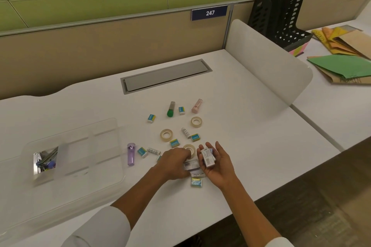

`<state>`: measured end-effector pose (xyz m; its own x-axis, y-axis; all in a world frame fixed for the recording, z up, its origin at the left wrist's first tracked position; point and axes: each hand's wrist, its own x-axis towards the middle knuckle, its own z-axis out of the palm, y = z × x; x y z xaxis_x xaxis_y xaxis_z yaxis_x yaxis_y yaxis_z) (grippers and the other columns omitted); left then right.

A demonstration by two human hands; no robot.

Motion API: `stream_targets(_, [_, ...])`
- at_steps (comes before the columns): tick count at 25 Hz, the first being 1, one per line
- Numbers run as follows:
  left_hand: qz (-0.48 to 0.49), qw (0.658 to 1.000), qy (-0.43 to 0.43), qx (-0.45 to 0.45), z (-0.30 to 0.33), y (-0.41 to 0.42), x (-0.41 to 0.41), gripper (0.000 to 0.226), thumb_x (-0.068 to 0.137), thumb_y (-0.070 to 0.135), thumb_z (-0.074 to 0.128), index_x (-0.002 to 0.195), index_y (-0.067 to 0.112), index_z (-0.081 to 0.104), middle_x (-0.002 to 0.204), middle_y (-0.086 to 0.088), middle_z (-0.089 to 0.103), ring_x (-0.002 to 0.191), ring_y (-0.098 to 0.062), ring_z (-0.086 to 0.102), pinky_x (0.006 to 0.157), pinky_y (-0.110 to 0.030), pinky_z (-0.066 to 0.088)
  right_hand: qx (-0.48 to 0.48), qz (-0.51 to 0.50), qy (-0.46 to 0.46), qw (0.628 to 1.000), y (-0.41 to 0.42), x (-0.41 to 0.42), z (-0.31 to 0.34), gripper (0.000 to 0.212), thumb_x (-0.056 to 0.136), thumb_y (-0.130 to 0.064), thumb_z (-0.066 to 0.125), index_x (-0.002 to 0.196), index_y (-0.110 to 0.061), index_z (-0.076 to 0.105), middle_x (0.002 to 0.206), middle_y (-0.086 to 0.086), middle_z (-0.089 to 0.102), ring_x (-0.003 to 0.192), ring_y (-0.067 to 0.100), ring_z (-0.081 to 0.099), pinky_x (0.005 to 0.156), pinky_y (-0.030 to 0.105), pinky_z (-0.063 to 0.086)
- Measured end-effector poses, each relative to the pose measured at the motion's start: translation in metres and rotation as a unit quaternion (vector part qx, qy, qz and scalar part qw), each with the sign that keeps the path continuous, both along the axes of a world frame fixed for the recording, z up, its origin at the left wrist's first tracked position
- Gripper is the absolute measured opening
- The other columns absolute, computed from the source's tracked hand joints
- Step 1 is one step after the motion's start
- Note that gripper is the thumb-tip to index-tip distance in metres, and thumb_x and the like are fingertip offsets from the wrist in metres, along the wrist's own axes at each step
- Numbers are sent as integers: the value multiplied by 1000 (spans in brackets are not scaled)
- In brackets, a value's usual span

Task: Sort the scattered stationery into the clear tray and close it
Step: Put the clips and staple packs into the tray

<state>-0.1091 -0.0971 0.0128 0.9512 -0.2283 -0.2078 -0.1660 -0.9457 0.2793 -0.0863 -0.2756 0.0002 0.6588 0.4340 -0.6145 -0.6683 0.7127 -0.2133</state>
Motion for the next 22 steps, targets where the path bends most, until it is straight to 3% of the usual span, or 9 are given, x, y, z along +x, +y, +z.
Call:
stream_targets(5, [57, 996, -40, -63, 0, 1, -4, 23, 74, 35, 69, 88, 20, 58, 86, 1, 65, 78, -19, 58, 65, -34, 50, 17, -10, 5, 1000, -7, 0, -1, 48, 89, -42, 65, 121, -6, 62, 117, 21, 66, 106, 36, 64, 81, 39, 58])
stream_targets(13, [123, 961, -193, -159, 33, 1, -3, 40, 68, 60, 69, 87, 26, 60, 71, 13, 61, 60, -7, 55, 53, -24, 50, 26, 24, -16, 999, 13, 7, 13, 58, 85, -50, 67, 122, -5, 65, 120, 19, 68, 111, 35, 62, 97, 42, 50])
stream_targets(19, [162, 953, -180, -180, 42, -6, -7, 57, 65, 67, 71, 105, 29, 56, 78, 10, 69, 65, -5, 61, 65, -30, 57, -29, 85, -118, 989, 52, 4, 22, 37, 86, -16, 69, 121, -6, 68, 113, 16, 70, 103, 27, 70, 95, 36, 52])
stream_targets(22, [178, 942, -220, -179, 44, 21, -21, 73, 57, 77, 71, 109, 28, 56, 86, 14, 65, 71, -1, 57, 65, -24, 54, -19, 79, -105, 991, 66, 5, 25, 42, 78, -3, 72, 120, -5, 65, 108, 16, 71, 98, 24, 69, 83, 32, 61])
